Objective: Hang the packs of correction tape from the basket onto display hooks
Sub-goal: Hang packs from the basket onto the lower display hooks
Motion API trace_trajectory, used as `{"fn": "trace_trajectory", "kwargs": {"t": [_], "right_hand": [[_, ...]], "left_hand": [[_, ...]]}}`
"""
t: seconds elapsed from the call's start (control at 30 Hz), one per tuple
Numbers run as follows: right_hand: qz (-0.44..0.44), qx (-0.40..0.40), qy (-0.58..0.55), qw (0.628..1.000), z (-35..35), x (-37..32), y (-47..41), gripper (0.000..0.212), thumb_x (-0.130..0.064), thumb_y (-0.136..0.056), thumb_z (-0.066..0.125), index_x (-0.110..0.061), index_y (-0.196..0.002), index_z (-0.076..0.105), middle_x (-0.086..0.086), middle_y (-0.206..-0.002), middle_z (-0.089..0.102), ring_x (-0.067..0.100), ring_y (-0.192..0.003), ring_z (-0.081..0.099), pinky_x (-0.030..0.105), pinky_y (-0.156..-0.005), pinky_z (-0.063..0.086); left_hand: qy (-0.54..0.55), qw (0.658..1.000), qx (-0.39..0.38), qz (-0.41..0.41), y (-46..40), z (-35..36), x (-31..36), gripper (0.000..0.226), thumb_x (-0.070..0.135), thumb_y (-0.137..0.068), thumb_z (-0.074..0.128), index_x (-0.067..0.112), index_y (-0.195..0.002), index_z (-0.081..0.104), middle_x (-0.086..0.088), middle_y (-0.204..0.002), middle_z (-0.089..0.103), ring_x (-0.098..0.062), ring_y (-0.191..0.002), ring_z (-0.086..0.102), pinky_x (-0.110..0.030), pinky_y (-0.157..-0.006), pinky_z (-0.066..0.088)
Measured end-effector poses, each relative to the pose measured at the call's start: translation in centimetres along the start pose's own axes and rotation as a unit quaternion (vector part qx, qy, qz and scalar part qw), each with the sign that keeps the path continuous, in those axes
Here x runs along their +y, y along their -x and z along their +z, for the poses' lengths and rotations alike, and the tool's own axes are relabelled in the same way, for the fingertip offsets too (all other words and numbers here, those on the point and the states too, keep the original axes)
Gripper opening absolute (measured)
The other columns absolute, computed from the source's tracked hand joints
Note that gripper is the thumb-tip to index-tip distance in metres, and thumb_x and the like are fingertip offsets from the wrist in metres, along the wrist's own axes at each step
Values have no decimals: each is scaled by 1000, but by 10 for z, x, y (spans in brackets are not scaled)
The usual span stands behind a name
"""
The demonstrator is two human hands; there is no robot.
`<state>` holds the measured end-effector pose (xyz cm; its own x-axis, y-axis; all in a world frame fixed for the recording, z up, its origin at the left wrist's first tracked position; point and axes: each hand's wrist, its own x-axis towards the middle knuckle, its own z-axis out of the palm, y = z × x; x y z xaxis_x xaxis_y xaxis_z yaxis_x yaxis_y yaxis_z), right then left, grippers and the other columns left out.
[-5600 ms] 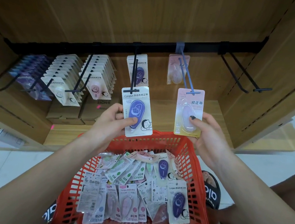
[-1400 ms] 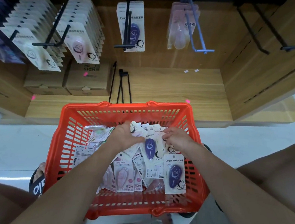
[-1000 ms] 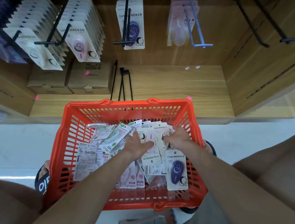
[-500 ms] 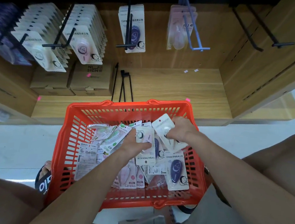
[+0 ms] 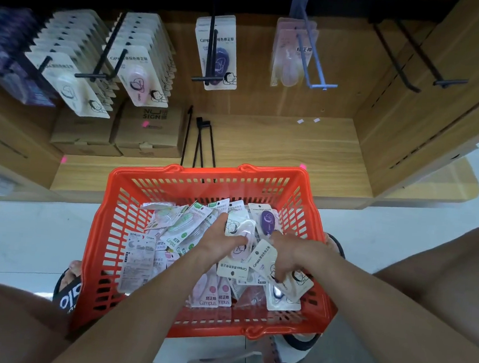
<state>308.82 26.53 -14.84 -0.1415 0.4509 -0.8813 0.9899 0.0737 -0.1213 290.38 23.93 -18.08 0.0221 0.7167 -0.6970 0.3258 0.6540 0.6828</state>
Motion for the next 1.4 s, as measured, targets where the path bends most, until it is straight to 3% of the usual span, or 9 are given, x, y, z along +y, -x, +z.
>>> {"fn": "trace_trajectory", "kwargs": {"t": [0.17,0.27,0.5,0.7,0.93,1.0,1.13,1.23,1.4], "right_hand": [[-12,5,27,1000,-2,1,-3,53,-19,-79,88,-11,-125,61,10,-119,63,21,-98,66,32,-80,60],[-16,18,46,999,-4,-5,1,35,-18,-81,86,-14,-84,51,4,-88,54,17,-73,56,27,-60,48],[-54,-35,57,996,-7,-7,7,53,-29,-81,85,-13,-124,58,3,-107,62,24,-99,67,35,-78,56],[-127,-4,-127,984,-63,-4,26,41,-33,-77,84,-29,-114,66,-4,-110,73,15,-95,71,35,-84,60],[-289,-63,-510,808,-122,-60,84,35,6,-96,60,-10,-127,65,9,-120,77,22,-107,75,38,-91,62],[-317,-56,-545,774,-124,-80,87,37,6,-96,60,-7,-130,63,12,-123,76,25,-110,74,37,-89,63],[-334,-56,-600,725,-125,-115,87,39,4,-94,61,-4,-132,63,15,-127,74,29,-117,71,39,-93,62],[-346,-71,-607,712,-122,-135,88,35,6,-97,57,-4,-130,64,15,-127,74,30,-118,71,42,-96,60],[-346,-78,-620,700,-116,-149,81,37,5,-101,55,0,-137,60,19,-132,70,35,-125,67,49,-105,54]], "left_hand": [[6,1000,11,22,11,-11,3,86,25,-88,80,27,-159,32,2,-161,40,-24,-148,38,-42,-117,36],[21,999,24,32,13,-15,-3,84,25,-92,77,30,-161,29,6,-162,37,-23,-152,32,-41,-114,35],[69,993,79,45,28,-42,6,78,24,-98,70,26,-161,23,7,-158,37,-21,-146,37,-46,-117,34],[-20,987,139,79,50,-99,23,53,26,-94,71,25,-140,45,5,-129,65,-21,-122,60,-36,-97,47],[-41,984,118,125,96,-156,65,27,24,-101,65,45,-108,49,33,-100,58,25,-86,54,-6,-74,39],[-37,986,112,120,111,-166,75,21,37,-98,67,45,-115,56,27,-108,68,10,-103,64,-17,-89,49],[20,987,101,120,135,-183,85,33,51,-105,51,47,-137,50,29,-134,53,4,-120,54,-19,-104,41],[27,990,86,110,143,-194,81,80,72,-95,50,32,-161,28,22,-153,39,-5,-142,39,-31,-116,31],[25,992,74,95,143,-204,76,93,60,-61,91,28,-138,49,10,-119,76,-13,-105,75,-48,-95,61]]}}
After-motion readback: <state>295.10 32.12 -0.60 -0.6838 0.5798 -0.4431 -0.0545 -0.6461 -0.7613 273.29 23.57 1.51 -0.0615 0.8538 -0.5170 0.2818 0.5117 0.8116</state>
